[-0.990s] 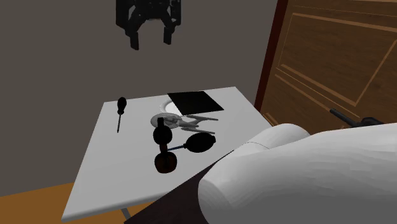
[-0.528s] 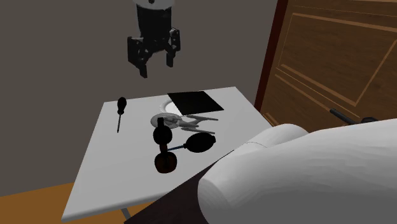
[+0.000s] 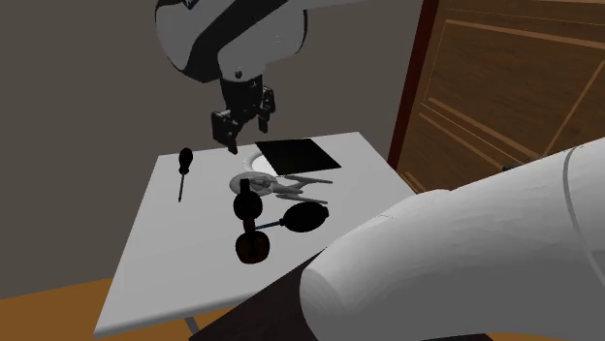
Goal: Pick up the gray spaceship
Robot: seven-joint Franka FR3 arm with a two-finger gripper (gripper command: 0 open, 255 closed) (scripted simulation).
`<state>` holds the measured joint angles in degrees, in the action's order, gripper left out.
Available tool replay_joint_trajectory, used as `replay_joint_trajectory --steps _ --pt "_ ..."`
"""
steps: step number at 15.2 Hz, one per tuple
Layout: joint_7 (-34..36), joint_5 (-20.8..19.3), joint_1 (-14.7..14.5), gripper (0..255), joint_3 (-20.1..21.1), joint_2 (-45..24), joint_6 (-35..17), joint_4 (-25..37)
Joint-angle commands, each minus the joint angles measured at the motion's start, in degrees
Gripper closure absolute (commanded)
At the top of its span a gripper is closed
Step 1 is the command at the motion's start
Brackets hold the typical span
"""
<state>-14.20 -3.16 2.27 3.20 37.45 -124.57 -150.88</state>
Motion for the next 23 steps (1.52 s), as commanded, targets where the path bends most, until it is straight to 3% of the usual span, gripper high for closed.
replay_joint_trajectory --steps 1,7,11,14,17,20,23 --pt "0.29 -1.64 0.71 0 0.61 -2.63 -5.28 -2.07" --pt "2.51 -9.17 5.23 0 2.54 -14.35 -20.51 -4.37" --pt "7.64 -18.57 10.65 0 5.06 -23.92 -29.8 -3.42" --pt "15.52 -30.55 15.8 0 7.23 -31.72 -35.07 -0.93" --pt "26.8 -46.44 18.8 0 7.08 -39.82 -37.81 3.43" --pt "37.49 -60.96 18.15 0 4.1 -47.62 -38.74 8.94" --pt "45.85 -71.97 15.67 0 0.02 -54.91 -39.24 14.86"
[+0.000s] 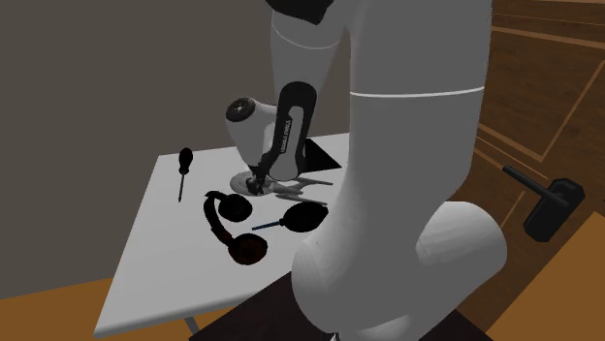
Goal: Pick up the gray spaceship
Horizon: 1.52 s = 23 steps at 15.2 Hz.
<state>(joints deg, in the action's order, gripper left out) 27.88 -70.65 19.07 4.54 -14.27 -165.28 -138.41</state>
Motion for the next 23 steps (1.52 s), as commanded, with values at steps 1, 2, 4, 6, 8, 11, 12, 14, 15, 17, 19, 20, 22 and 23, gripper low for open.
replay_joint_trajectory --steps 1,2,4,6,8,11,12,14,15,17,19,20,22,23 --pt "6.16 -7.61 -1.64 0 -2.26 -5.53 1.44 4.43" --pt "8.33 -10.44 -2.2 0 -3.21 -7.84 1.4 6.5" --pt "12.11 -15.43 -2.98 0 -4.69 -12.37 1.46 10.71" --pt "14.42 -18.57 -3.35 0 -5.52 -15.63 1.6 13.87" --pt "16.64 -20.59 -3.62 0 -5.81 -17.24 1.46 14.86" --pt "19.85 -23.49 -3.95 0 -6.12 -19.67 1.34 16.4" --pt "20.89 -24.43 -4.04 0 -6.2 -20.49 1.33 16.93" --pt "22.49 -25.88 -4.14 0 -6.28 -21.77 1.33 17.76" --pt "22.49 -25.89 -4.14 0 -6.27 -21.77 1.33 17.76" --pt "22.6 -26.0 -4.14 255 -6.28 -21.83 1.32 17.8" --pt "22.7 -26.09 -4.13 255 -6.29 -21.87 1.31 17.81" --pt "22.69 -26.08 -4.13 255 -6.29 -21.86 1.31 17.81" --pt "22.68 -26.06 -4.14 255 -6.28 -21.84 1.32 17.8" --pt "22.67 -26.05 -4.14 255 -6.28 -21.84 1.32 17.8"
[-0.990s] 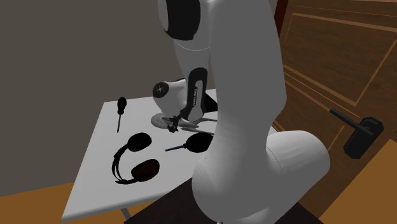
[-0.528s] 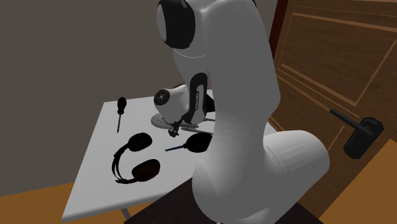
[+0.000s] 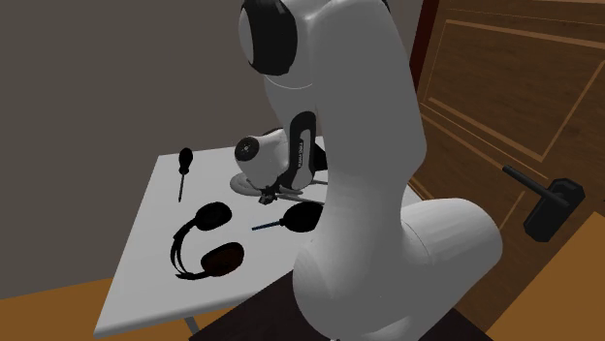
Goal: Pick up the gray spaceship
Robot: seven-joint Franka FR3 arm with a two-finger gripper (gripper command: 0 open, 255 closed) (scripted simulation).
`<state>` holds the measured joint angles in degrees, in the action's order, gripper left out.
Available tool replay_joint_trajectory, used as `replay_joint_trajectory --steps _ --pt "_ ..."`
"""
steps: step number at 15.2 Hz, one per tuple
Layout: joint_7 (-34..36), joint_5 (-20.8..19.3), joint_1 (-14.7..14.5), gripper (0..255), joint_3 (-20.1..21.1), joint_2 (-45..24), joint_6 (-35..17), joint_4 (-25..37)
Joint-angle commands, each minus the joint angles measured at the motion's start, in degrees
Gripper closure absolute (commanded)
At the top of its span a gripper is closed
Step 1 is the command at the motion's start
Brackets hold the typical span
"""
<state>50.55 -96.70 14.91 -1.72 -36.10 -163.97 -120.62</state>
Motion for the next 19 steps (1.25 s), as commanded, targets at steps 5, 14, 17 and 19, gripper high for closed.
replay_joint_trajectory --steps 5,14,17,19 --pt "-3.26 2.97 0.21 255 0.14 2.51 0.03 -1.61" --pt "-13.32 12.16 1.43 255 1.45 9.75 0.69 -6.0" --pt "-16.84 15.45 2.01 255 2.15 12.13 1.11 -7.31" --pt "-17.02 15.6 2.06 255 2.2 12.25 1.13 -7.37"
